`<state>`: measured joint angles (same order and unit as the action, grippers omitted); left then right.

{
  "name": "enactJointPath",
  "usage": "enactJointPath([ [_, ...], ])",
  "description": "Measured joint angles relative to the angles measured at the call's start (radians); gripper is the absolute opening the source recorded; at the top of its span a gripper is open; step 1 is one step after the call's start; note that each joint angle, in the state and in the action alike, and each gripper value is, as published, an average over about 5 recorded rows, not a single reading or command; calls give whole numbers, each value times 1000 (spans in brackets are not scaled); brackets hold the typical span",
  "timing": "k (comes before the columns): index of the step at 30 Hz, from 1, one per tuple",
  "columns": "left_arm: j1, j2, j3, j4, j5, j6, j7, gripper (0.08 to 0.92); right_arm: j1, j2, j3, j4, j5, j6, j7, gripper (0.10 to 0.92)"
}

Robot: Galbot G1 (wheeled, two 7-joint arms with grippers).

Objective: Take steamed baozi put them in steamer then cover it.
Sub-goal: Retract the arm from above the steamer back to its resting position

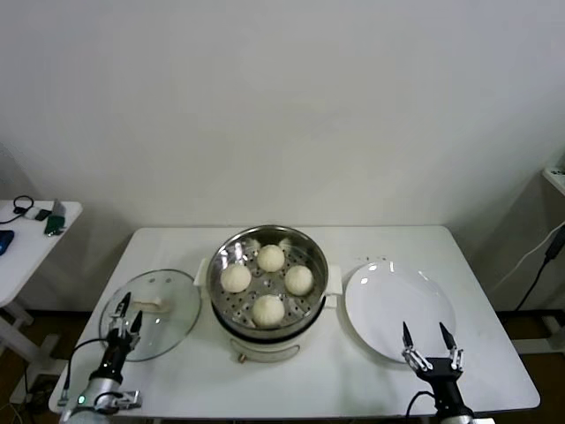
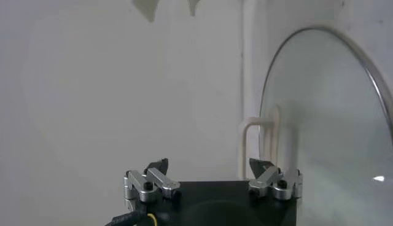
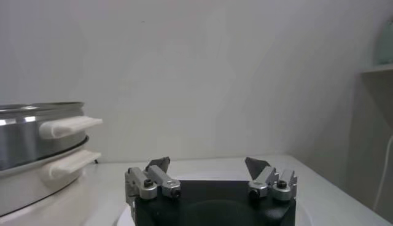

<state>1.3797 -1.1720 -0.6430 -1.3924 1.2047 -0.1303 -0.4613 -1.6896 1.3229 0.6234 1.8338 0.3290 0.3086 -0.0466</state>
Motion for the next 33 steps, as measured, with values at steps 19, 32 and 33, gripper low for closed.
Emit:
enactJointPath([
  [19,-110,9,43,72,9,29,65,778,-26,28,4,11,-22,18,-2,823],
  [32,-132,8,50,106,6,24,83,403,-25,39,5,13,-34,25,-3,823],
  [33,-132,8,51,107,6,24,84,377,-24,39,5,13,-34,25,-3,823],
])
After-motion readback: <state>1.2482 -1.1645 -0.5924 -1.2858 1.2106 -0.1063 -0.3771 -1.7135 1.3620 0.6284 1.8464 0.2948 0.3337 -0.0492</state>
